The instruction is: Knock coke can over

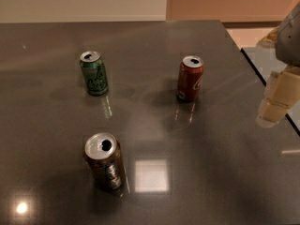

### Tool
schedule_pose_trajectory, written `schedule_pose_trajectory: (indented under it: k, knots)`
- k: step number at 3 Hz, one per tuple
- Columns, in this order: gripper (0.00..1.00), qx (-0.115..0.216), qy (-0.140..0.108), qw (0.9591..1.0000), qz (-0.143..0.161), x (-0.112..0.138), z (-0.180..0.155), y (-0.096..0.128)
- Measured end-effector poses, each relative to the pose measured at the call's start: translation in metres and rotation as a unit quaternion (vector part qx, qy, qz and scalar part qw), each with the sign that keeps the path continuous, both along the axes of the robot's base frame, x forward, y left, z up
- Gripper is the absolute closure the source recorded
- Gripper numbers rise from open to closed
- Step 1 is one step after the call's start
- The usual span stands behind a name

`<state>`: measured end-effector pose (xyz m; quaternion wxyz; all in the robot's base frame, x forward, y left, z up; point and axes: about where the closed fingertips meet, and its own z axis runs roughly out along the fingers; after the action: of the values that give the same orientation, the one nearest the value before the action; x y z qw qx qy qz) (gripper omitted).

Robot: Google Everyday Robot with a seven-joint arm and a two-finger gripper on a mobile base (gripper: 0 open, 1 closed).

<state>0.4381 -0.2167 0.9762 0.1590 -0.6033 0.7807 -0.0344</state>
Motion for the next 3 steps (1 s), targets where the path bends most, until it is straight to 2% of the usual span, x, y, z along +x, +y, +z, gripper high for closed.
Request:
schedule_pose_trajectory:
  k: [1, 3]
  knots:
    - [0.00, -0.001, -0.002, 1.0000, 0.002, 0.003, 0.003, 0.003]
    - [0.00, 0.043, -0.024, 0.9988, -0.006, 0.054, -0.009, 0.007]
